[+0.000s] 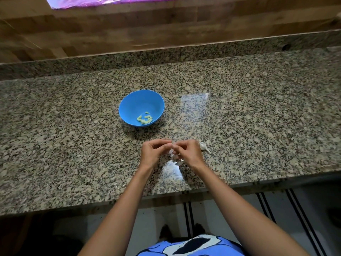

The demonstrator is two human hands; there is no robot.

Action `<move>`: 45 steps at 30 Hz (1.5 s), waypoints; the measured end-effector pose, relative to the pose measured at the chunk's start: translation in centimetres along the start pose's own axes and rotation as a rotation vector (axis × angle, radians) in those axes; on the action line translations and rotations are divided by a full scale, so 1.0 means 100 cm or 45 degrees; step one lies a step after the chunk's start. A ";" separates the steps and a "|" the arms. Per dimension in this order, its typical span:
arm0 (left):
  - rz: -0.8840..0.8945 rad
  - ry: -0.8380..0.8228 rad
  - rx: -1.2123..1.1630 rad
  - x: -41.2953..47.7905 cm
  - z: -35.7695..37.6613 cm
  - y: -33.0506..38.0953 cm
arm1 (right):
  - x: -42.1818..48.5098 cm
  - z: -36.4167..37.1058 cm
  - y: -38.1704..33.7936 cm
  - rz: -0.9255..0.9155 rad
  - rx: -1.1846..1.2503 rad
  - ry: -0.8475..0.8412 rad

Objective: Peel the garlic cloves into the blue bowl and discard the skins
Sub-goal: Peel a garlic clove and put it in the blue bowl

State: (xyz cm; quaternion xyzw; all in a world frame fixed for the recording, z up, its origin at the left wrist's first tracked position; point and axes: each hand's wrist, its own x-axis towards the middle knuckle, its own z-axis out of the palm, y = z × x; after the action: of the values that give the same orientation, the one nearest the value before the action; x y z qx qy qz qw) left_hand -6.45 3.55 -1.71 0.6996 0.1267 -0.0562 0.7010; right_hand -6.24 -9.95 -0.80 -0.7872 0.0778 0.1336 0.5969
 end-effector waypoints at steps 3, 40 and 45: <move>-0.041 -0.022 -0.118 0.005 -0.001 0.002 | -0.002 0.003 -0.005 0.194 0.292 -0.026; 0.134 0.009 -0.028 0.009 0.012 -0.006 | 0.006 -0.012 -0.017 0.440 0.547 -0.061; 0.059 -0.048 -0.161 0.014 0.009 0.002 | 0.005 -0.017 -0.015 0.740 1.012 -0.165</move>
State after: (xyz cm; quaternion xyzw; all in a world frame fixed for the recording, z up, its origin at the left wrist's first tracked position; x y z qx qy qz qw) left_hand -4.92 2.78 -1.85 0.6555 0.1004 -0.0451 0.7471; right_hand -5.11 -11.19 0.86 -0.4346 0.3018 0.3031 0.7926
